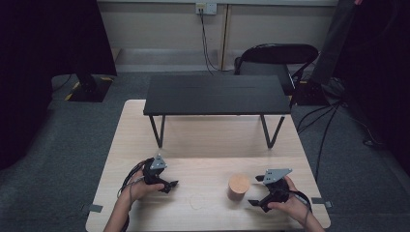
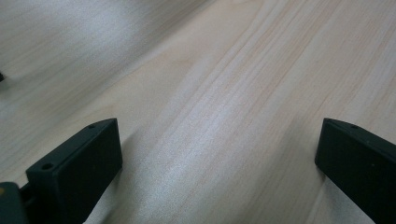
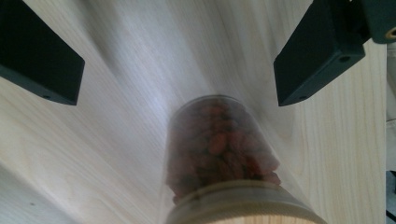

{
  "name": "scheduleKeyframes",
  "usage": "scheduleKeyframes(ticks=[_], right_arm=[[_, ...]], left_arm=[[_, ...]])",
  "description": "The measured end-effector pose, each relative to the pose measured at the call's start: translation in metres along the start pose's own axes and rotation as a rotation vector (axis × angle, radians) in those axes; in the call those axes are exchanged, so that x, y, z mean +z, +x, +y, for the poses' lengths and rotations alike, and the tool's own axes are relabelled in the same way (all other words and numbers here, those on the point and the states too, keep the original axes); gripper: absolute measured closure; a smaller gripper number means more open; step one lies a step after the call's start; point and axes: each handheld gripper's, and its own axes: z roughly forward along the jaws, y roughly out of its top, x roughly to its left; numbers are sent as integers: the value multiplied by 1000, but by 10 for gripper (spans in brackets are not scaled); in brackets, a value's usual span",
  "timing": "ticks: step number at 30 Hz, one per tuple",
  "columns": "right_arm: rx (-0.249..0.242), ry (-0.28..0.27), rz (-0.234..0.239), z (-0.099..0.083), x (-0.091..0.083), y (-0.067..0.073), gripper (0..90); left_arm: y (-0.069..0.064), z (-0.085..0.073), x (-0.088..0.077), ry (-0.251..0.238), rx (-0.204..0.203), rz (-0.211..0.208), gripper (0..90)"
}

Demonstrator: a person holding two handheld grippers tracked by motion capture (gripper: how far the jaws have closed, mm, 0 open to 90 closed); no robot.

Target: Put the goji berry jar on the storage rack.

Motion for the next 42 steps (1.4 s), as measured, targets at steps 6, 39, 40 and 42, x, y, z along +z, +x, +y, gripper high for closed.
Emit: scheduleKeyframes(ticks=[6, 39, 40, 42], right_arm=[[-29, 5, 25, 11, 11, 1, 10], [-133, -63, 91, 18, 42, -5, 255], [-150, -63, 80, 19, 41, -1, 258], [-144, -64, 84, 19, 41, -1, 258]], left_arm=[[0, 0, 0, 0, 0, 0, 0], [0, 0, 0, 0, 0, 0, 0], [0, 0, 0, 1, 0, 0, 0], [0, 0, 0, 1, 0, 0, 0]])
